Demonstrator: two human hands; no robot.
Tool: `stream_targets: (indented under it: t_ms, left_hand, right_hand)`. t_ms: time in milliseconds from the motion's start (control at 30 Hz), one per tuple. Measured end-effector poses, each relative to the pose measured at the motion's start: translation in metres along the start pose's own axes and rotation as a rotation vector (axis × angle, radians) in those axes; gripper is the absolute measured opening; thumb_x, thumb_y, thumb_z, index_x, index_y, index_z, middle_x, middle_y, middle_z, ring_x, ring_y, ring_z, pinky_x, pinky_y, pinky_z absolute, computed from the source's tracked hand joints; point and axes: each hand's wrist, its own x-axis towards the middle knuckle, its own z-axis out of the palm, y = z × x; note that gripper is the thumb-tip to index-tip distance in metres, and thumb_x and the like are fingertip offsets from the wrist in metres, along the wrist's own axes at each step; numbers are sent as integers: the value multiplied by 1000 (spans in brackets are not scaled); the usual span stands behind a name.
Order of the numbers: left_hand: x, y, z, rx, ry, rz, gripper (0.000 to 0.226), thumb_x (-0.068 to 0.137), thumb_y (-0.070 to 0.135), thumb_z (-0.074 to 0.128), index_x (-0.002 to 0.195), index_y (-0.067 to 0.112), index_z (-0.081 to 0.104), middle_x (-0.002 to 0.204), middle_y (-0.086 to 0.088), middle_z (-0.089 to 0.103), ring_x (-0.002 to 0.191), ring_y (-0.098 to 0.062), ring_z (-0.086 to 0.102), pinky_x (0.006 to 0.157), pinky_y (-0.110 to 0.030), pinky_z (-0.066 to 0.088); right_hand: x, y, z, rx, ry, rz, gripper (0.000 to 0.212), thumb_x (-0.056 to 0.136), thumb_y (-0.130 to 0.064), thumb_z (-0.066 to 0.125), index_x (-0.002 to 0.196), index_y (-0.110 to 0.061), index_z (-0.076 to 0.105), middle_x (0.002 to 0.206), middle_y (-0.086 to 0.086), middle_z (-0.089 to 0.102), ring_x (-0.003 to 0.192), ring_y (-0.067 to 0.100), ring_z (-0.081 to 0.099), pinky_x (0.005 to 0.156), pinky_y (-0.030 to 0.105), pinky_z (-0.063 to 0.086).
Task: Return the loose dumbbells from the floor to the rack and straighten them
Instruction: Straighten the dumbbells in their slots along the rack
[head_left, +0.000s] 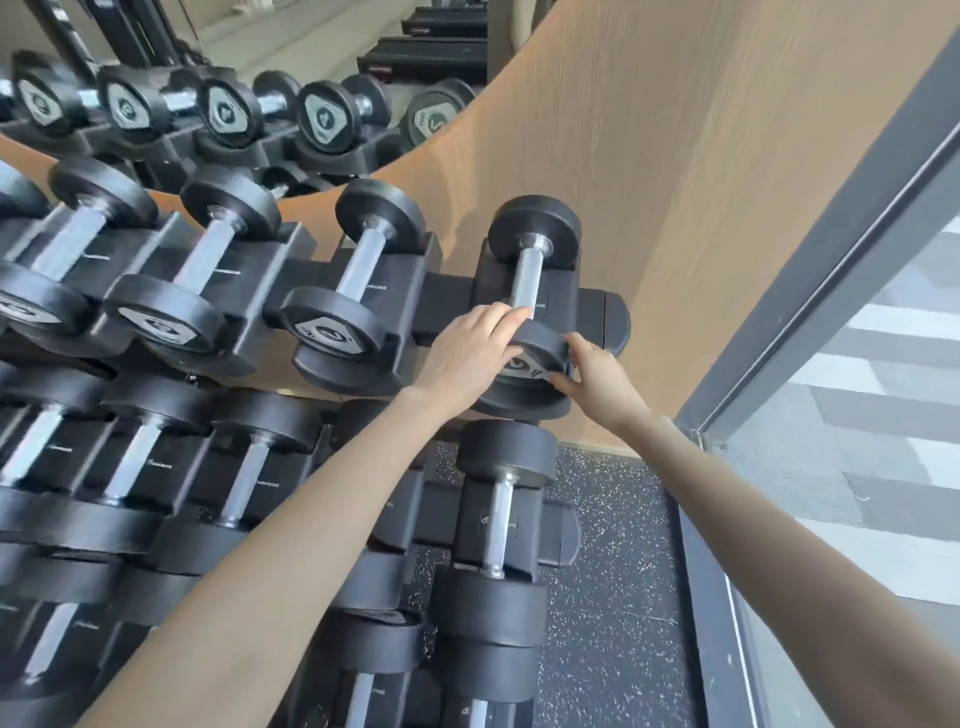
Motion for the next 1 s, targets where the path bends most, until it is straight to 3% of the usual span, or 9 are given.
stream_targets:
  t_ms: [100, 200, 300, 467, 567, 667, 800, 900, 1000]
  left_hand:
    - [2, -8, 11, -75, 45, -1, 41, 87, 22, 56, 123, 3, 53, 106, -15, 58, 91, -31, 56, 75, -44, 52]
    - [0, -14, 24, -176, 88, -28, 37, 87, 16, 59, 122, 5, 53, 104, -13, 57, 92, -30, 53, 81, -40, 47]
    - [-6, -15, 33, -313, 187, -72, 36, 86, 18, 49, 121, 6, 50, 105, -14, 57, 96, -23, 45, 86, -31, 37]
    - [-24, -18, 48, -627, 268, -339, 40, 82, -11, 57, 121, -9, 48, 115, -26, 54, 107, -17, 45, 95, -3, 23]
    - [-33, -14, 64, -792, 202, -543, 40, 92, -3, 47, 131, -8, 37, 129, -25, 46, 118, -27, 44, 98, -8, 23]
    - [-36, -16, 68, -847, 75, -597, 42, 97, 12, 43, 135, -3, 34, 131, -21, 42, 123, -31, 40, 102, -23, 26]
    - [-40, -40, 54, -636, 25, -374, 59, 89, 44, 35, 125, -2, 44, 125, -18, 45, 115, -23, 38, 99, -24, 25]
    - [-35, -47, 35, -663, 4, -265, 51, 92, 35, 52, 133, 7, 41, 130, -10, 45, 122, -21, 42, 102, -24, 27]
    - [-16, -39, 22, -715, -2, -142, 55, 88, 27, 63, 136, 13, 40, 131, -5, 49, 121, -14, 44, 100, -21, 29]
  right_hand:
    - [-2, 3, 5, 77, 17, 35, 32, 81, -19, 69, 103, -6, 49, 107, 9, 64, 102, 31, 58, 79, 40, 46]
    - [-3, 1, 6, 45, 22, 21, 28, 84, -19, 66, 100, -6, 48, 106, 8, 62, 99, 30, 57, 75, 37, 43]
    - [-3, -6, 0, -82, 41, -14, 26, 86, -20, 62, 101, -6, 47, 108, 11, 61, 96, 34, 57, 72, 39, 43]
    - [0, -32, -23, -457, 101, -226, 28, 80, -18, 67, 99, -2, 54, 95, 15, 62, 83, 38, 60, 76, 38, 42]
    - [3, -49, -29, -615, 121, -289, 30, 78, -21, 69, 97, -2, 58, 89, 14, 59, 81, 36, 60, 74, 41, 46]
    - [2, -55, -26, -428, 119, -237, 36, 84, -20, 65, 114, -3, 56, 101, 16, 53, 93, 33, 54, 77, 40, 45]
    - [-3, -46, -15, -51, 67, -85, 50, 86, -13, 64, 132, -11, 45, 112, 9, 48, 95, 22, 51, 87, 36, 43]
    - [-2, -37, -2, 103, 20, 8, 63, 81, -6, 67, 136, -21, 38, 124, 6, 52, 110, 22, 51, 91, 33, 42]
    - [2, -30, 5, 212, 20, 87, 61, 78, -5, 70, 130, -16, 41, 116, 8, 59, 106, 25, 54, 89, 33, 43]
